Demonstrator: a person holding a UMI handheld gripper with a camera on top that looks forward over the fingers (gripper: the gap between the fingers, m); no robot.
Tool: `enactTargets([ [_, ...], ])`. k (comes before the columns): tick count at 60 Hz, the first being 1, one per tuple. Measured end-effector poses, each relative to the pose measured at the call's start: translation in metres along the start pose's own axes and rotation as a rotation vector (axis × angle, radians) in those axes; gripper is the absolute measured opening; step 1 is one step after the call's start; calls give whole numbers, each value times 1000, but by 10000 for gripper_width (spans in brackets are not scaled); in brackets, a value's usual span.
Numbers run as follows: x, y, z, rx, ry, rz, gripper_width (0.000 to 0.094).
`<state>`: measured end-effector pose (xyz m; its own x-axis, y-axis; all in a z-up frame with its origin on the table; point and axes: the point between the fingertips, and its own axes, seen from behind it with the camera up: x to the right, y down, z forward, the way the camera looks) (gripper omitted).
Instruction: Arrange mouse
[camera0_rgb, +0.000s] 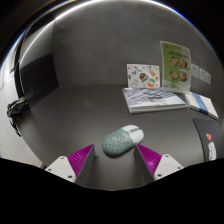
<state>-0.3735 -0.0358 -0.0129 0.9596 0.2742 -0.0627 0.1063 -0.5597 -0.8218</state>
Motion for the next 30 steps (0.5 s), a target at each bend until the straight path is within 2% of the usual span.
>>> enactTargets([
  [14, -2, -35, 56, -9, 49, -48, 823],
  [16, -4, -39, 60, -8, 49, -40, 852],
  [21, -7, -43, 66, -3, 62, -32, 535],
  [30, -7, -41, 64, -16, 103, -32, 428],
])
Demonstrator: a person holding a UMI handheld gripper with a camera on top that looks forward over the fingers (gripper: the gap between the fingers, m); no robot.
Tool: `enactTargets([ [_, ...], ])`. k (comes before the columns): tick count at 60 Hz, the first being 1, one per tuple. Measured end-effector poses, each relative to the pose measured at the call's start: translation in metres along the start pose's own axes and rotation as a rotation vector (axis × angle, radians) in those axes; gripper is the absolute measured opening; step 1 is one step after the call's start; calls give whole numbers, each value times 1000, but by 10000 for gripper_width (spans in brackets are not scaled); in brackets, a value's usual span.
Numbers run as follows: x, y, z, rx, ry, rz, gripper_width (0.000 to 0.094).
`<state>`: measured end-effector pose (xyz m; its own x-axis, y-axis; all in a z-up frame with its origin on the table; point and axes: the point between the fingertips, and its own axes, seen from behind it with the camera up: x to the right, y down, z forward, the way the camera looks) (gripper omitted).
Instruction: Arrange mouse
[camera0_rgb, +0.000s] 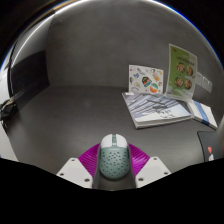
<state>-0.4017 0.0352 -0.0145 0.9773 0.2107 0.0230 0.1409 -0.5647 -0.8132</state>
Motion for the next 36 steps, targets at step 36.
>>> enactTargets([
  [36, 376, -107, -218, 369, 298, 59, 385],
])
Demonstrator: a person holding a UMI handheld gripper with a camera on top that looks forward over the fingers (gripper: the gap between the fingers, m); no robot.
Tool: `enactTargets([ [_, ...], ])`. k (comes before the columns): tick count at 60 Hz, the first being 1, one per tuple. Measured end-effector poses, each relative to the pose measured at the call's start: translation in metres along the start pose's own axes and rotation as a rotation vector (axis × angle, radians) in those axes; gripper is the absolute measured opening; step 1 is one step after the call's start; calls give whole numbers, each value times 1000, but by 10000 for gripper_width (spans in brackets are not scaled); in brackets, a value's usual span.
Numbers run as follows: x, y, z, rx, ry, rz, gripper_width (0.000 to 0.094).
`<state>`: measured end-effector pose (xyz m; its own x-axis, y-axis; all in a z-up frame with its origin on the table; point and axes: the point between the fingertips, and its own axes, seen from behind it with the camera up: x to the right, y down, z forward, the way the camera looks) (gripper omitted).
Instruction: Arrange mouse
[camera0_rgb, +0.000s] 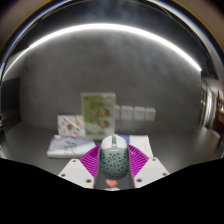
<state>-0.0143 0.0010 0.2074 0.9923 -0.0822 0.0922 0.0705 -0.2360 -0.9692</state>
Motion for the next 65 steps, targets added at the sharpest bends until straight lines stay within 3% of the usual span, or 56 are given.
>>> enactTargets([
  [10, 60, 141, 51, -257, -16, 37, 387],
  [21, 67, 208, 72, -363, -57, 59, 417],
  [25, 68, 208, 75, -344, -59, 80, 422],
  [33, 67, 209, 76, -363, -51, 56, 531],
  [34, 68, 208, 75, -363, -48, 52, 624],
  [35, 69, 208, 74, -361, -45, 47, 626],
  [39, 69, 203, 63, -352, -44, 27, 903],
  [41, 68, 202, 54, -354, -47, 34, 827],
  [52, 72, 199, -18, -355, -83, 131, 849],
  [65, 133, 214, -93, -343, 14, 174, 840],
])
